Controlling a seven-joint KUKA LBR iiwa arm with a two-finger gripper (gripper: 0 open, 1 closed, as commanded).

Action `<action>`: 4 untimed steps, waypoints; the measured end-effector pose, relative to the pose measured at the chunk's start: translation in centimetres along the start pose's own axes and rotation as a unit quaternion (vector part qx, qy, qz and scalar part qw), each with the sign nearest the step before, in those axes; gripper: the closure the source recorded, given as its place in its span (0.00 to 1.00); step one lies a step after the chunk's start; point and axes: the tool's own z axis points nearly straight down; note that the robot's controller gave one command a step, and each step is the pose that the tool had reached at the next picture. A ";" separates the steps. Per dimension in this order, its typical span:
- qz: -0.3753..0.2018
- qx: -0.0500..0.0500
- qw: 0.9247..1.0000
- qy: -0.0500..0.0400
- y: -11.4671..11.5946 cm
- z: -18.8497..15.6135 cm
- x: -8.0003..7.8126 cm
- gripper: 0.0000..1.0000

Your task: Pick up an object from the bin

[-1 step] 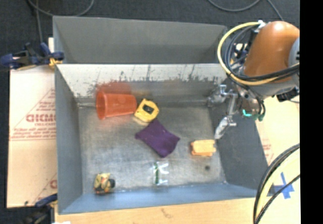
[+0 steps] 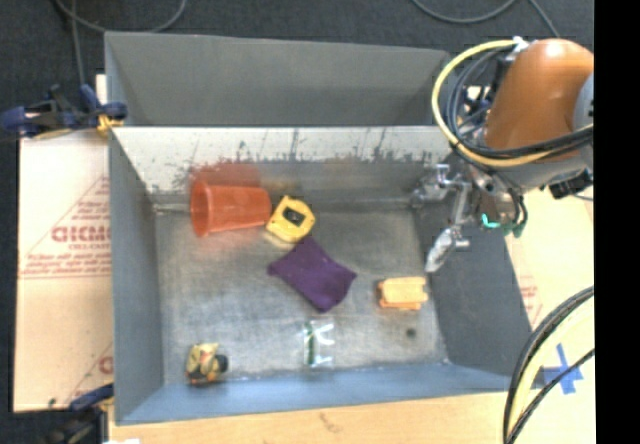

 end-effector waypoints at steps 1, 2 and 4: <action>-0.014 0.001 1.000 -0.001 3.0 2.5 2.4 0.00; -0.087 -0.002 0.996 0.000 3.9 5.5 3.8 0.00; -0.112 -0.003 0.994 0.001 8.8 9.8 -1.0 0.00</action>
Offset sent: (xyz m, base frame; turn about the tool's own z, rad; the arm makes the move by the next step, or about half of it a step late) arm -0.0466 0.0267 -0.0717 -0.2200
